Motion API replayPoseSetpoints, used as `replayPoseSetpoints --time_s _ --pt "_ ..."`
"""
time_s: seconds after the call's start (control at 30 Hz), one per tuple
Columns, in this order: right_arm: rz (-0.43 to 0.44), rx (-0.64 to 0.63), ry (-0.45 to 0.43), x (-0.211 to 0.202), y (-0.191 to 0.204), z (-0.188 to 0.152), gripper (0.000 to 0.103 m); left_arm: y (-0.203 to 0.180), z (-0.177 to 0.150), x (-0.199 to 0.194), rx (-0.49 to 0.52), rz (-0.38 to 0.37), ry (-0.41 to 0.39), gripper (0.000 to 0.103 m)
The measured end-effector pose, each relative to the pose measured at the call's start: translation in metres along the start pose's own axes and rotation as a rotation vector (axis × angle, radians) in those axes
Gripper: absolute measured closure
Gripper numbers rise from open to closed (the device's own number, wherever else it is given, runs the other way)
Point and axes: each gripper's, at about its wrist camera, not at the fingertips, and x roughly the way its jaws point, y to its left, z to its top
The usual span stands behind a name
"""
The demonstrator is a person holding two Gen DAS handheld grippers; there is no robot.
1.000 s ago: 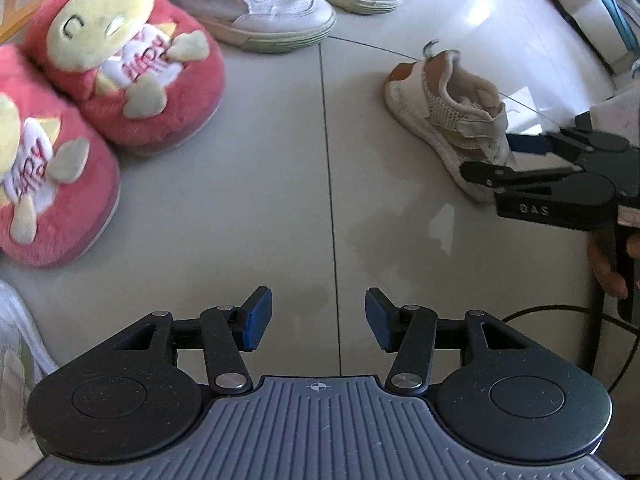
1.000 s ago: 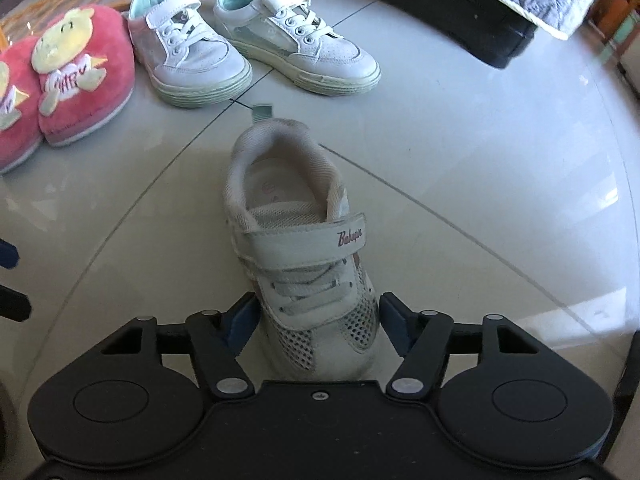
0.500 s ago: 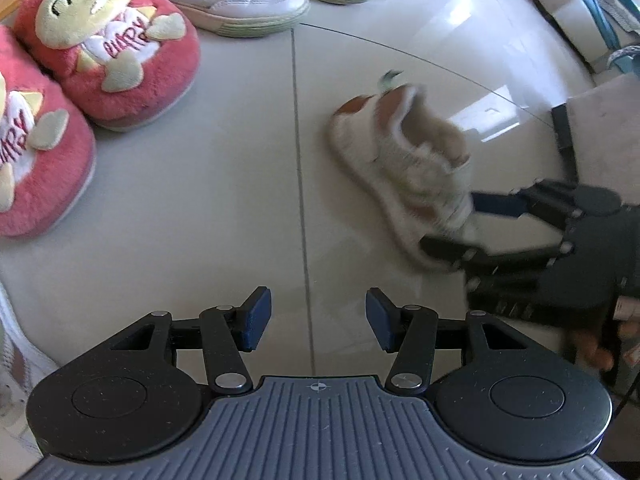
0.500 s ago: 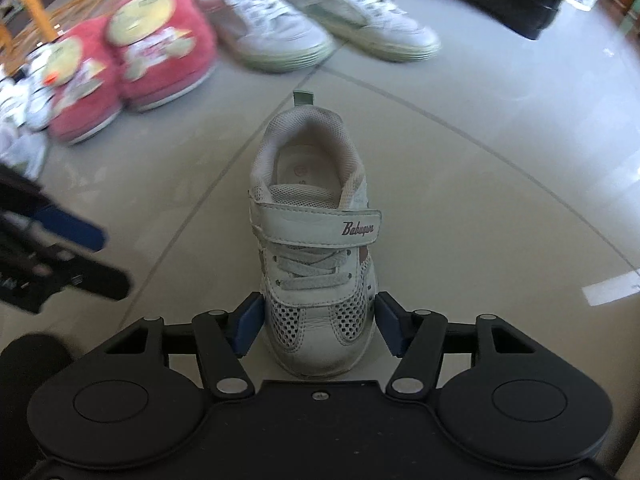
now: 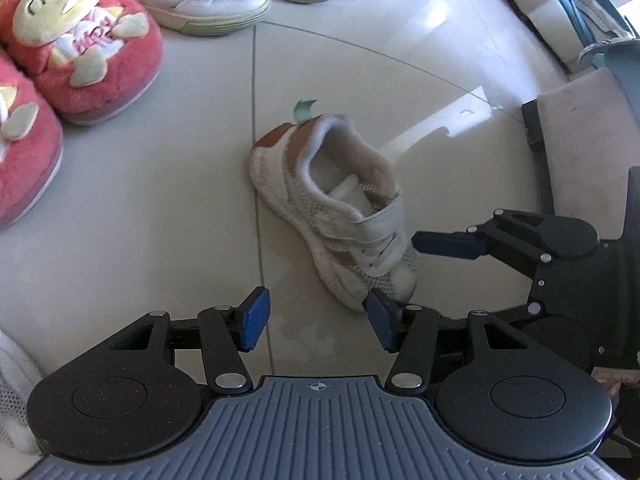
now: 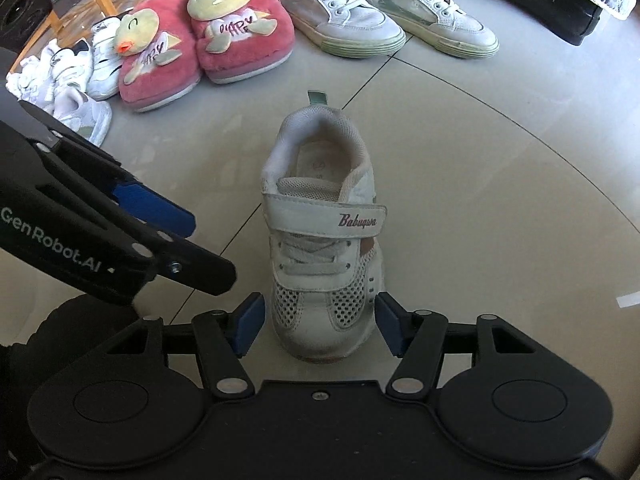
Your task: Organize scattered shoes
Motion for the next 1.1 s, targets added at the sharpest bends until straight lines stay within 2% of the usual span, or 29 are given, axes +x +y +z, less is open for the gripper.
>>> replayPoseSetpoints --time_s 0.37,0.5,0.57,0.73,0.87,1.1 --pt "-0.039 -0.004 -0.036 -0.008 -0.012 -0.008 0.035 -0.014 0.013 0.021 0.005 -0.001 0.002 0.048" --pt "-0.019 0.004 -0.031 -0.006 -0.014 -0.009 0.035 -0.013 0.015 0.024 -0.007 -0.006 -0.006 0.053" --pt "-0.012 0.003 -0.032 -0.005 -0.015 -0.009 0.035 -0.013 0.016 0.023 -0.017 -0.020 -0.015 0.060" --pt "0.001 0.004 -0.031 -0.005 -0.017 -0.012 0.034 -0.015 0.018 0.021 -0.035 -0.015 -0.040 0.060" --pt "0.020 0.016 -0.022 -0.003 -0.018 -0.012 0.034 -0.021 0.019 0.021 -0.014 -0.001 -0.059 0.063" --pt "0.051 -0.046 0.009 0.004 -0.002 -0.014 0.035 -0.034 0.020 0.025 0.045 0.026 -0.082 0.067"
